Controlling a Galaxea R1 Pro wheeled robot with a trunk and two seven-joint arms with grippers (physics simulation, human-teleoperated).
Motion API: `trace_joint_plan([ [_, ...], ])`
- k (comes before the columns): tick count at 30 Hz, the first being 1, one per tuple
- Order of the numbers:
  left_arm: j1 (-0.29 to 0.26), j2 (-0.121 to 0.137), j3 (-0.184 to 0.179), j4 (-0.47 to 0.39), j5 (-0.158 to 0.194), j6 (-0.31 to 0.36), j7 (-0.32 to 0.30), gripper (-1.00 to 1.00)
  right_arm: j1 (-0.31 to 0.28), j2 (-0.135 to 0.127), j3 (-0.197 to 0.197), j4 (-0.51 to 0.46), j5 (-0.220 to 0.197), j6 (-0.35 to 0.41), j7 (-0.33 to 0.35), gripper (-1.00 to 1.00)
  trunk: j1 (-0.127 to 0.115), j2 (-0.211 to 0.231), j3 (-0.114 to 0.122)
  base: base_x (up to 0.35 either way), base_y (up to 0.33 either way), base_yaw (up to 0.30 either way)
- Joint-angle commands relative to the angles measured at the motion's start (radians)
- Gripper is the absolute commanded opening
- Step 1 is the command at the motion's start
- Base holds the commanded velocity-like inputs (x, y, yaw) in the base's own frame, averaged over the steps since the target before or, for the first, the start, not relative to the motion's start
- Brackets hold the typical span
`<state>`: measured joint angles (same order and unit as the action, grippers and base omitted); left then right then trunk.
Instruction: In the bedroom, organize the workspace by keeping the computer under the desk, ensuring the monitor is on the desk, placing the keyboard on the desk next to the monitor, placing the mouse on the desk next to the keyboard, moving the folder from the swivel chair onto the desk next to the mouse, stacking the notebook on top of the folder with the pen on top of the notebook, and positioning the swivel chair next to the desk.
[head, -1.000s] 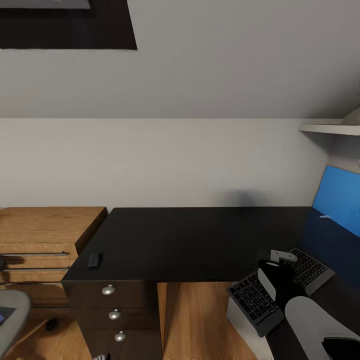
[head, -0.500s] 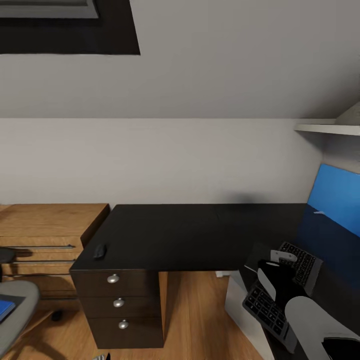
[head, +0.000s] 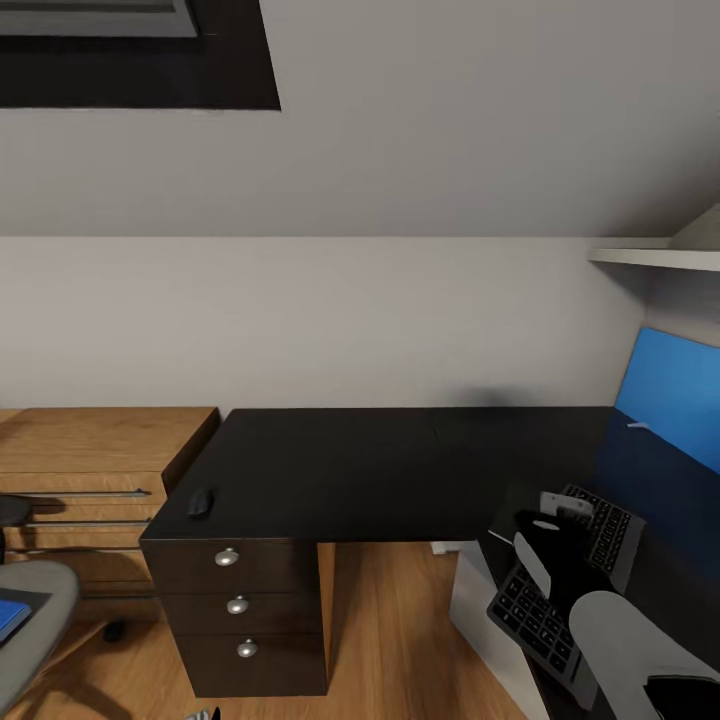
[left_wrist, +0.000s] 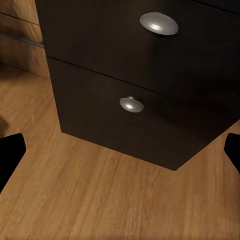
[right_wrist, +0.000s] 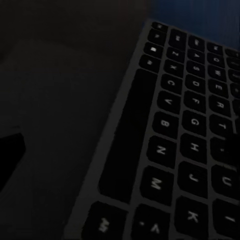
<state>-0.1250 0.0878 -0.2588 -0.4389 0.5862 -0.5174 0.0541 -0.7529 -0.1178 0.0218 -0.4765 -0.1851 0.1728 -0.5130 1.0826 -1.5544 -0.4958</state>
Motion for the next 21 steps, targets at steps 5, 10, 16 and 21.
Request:
trace_joint_plan([
  [5, -0.001, 0.001, -0.009, 0.000, 0.006, -0.004, 0.006, 1.00, 0.000, -0.002, -0.002, -0.016, -0.005, -0.088, -0.007, 1.00, 0.000, -0.001, -0.001, 0.000, 0.000, 0.000],
  [10, -0.001, 0.001, -0.010, 0.002, 0.006, -0.004, 0.006, 1.00, 0.000, -0.007, -0.007, -0.025, -0.008, -0.136, -0.008, 1.00, 0.000, -0.001, -0.001, 0.000, 0.000, 0.000],
  [16, -0.001, 0.001, -0.009, 0.002, 0.005, -0.004, 0.006, 1.00, 0.000, -0.021, -0.087, -0.022, -0.010, -0.128, -0.010, 1.00, 0.000, -0.001, -0.001, 0.000, 0.000, 0.000],
  [21, -0.001, 0.001, -0.008, 0.002, 0.005, -0.004, 0.006, 1.00, 0.000, -0.064, -0.198, -0.018, -0.014, -0.062, -0.001, 1.00, 0.000, -0.001, -0.001, 0.000, 0.000, 0.000],
])
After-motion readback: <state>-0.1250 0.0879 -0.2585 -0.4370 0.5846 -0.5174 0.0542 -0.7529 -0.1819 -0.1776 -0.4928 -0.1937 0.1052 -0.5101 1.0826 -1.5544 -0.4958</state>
